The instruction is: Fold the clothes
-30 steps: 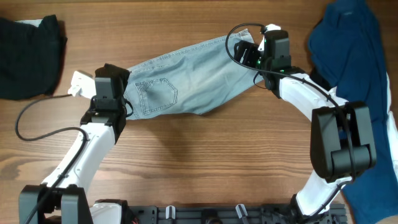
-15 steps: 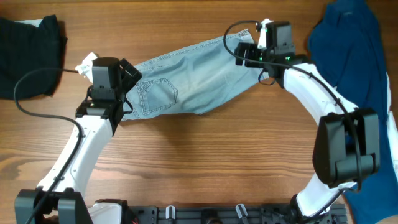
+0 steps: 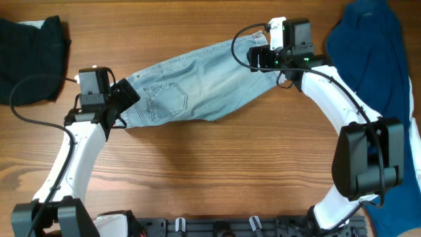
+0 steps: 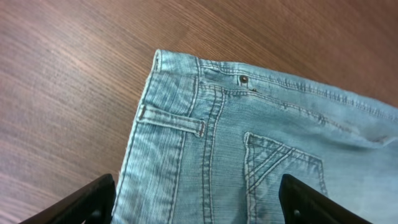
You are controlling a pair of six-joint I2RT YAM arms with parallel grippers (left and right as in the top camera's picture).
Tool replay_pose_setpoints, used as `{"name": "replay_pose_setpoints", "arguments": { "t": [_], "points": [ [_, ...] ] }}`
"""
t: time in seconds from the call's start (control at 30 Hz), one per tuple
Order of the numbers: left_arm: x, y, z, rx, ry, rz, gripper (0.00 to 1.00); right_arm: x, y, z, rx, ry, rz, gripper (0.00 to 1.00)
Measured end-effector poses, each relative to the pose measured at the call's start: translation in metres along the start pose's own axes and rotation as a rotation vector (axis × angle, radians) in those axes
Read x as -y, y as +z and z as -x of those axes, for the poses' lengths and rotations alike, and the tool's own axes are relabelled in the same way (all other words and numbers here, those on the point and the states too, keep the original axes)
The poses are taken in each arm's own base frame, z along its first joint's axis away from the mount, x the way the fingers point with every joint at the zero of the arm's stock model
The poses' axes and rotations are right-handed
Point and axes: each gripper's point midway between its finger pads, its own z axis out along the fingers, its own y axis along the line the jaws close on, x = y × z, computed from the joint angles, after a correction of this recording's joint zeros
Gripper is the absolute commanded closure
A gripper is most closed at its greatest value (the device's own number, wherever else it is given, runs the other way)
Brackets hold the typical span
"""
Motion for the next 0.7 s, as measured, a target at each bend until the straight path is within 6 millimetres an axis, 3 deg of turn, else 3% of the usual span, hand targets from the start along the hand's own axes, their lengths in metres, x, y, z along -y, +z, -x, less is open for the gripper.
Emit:
{"name": "replay_pose_setpoints", "arguments": {
  "t": [0.13, 0.2, 0.3, 0.47, 0.57, 0.7],
  "points": [
    [-0.003, 0.006, -0.003, -0.018, 0.042, 0.009, 0.0, 0.0, 0.0, 0.006, 0.024, -0.029, -0.001, 0.01],
    [-0.006, 0.007, -0.006, -0.028, 0.057, 0.027, 0.0, 0.001, 0.004, 0.011, 0.048, -0.037, -0.001, 0.11],
    [-0.008, 0.007, -0.005, -0.023, 0.062, 0.037, 0.0, 0.003, 0.022, 0.005, 0.043, -0.033, -0.001, 0.39],
    [-0.01, 0.007, -0.007, -0.028, 0.065, 0.045, 0.0, 0.01, 0.056, -0.032, -0.06, 0.011, -0.009, 0.76],
    [-0.011, 0.007, -0.006, -0.026, 0.066, 0.049, 0.0, 0.016, 0.064, -0.041, -0.08, 0.043, -0.017, 0.82],
    [-0.012, 0.007, -0.005, -0.023, 0.066, 0.054, 0.0, 0.027, 0.063, -0.036, -0.056, 0.068, -0.031, 0.84]
  ]
}}
